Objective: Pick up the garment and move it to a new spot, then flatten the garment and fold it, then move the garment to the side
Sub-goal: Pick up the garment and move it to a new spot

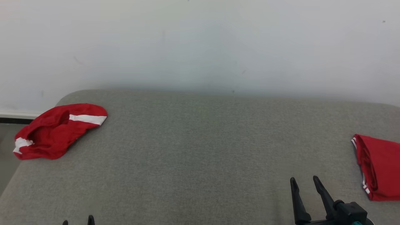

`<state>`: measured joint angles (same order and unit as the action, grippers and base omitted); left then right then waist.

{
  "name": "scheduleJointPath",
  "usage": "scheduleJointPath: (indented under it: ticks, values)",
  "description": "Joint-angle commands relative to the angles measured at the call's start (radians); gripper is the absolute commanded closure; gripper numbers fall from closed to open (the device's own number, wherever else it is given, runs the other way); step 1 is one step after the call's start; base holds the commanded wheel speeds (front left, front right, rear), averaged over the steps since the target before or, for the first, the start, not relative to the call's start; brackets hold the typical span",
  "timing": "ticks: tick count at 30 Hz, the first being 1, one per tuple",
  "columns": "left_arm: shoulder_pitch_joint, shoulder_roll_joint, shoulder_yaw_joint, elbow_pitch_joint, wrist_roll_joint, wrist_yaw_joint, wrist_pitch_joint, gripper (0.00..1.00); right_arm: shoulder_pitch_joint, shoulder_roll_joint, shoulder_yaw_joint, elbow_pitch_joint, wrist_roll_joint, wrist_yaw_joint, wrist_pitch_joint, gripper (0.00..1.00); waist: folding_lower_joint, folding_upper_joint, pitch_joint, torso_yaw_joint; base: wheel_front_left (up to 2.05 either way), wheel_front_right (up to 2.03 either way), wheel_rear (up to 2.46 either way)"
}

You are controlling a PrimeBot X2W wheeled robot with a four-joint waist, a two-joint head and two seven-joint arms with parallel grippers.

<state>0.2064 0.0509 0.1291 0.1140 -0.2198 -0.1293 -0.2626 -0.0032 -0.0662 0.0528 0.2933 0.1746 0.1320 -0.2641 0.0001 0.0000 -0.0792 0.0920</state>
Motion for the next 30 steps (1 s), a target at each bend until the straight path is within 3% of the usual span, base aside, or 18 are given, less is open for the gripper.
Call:
scheduleJointPath:
  ticks: [1, 18, 30]
  values:
    - [0.018, -0.001, 0.003, -0.003, 0.011, -0.001, -0.003, 0.0, 0.011, 0.006, 0.002, -0.002, 0.005, -0.003, 0.0, 0.0, -0.0001, 0.0, -0.01, 0.082, 0.0, 0.0, 0.0]
    - [0.055, 0.013, 0.043, -0.027, 0.015, 0.0, -0.003, 0.0, 0.025, 0.015, 0.055, 0.009, 0.012, -0.003, 0.0, 0.0, -0.0001, 0.0, -0.024, 0.264, 0.0, 0.0, 0.0]
    - [0.049, 0.02, 0.053, -0.021, 0.012, -0.001, -0.003, 0.0, 0.025, 0.016, 0.07, 0.01, 0.033, -0.003, 0.0, 0.0, -0.0001, 0.0, -0.012, 0.3, 0.0, 0.0, 0.0]
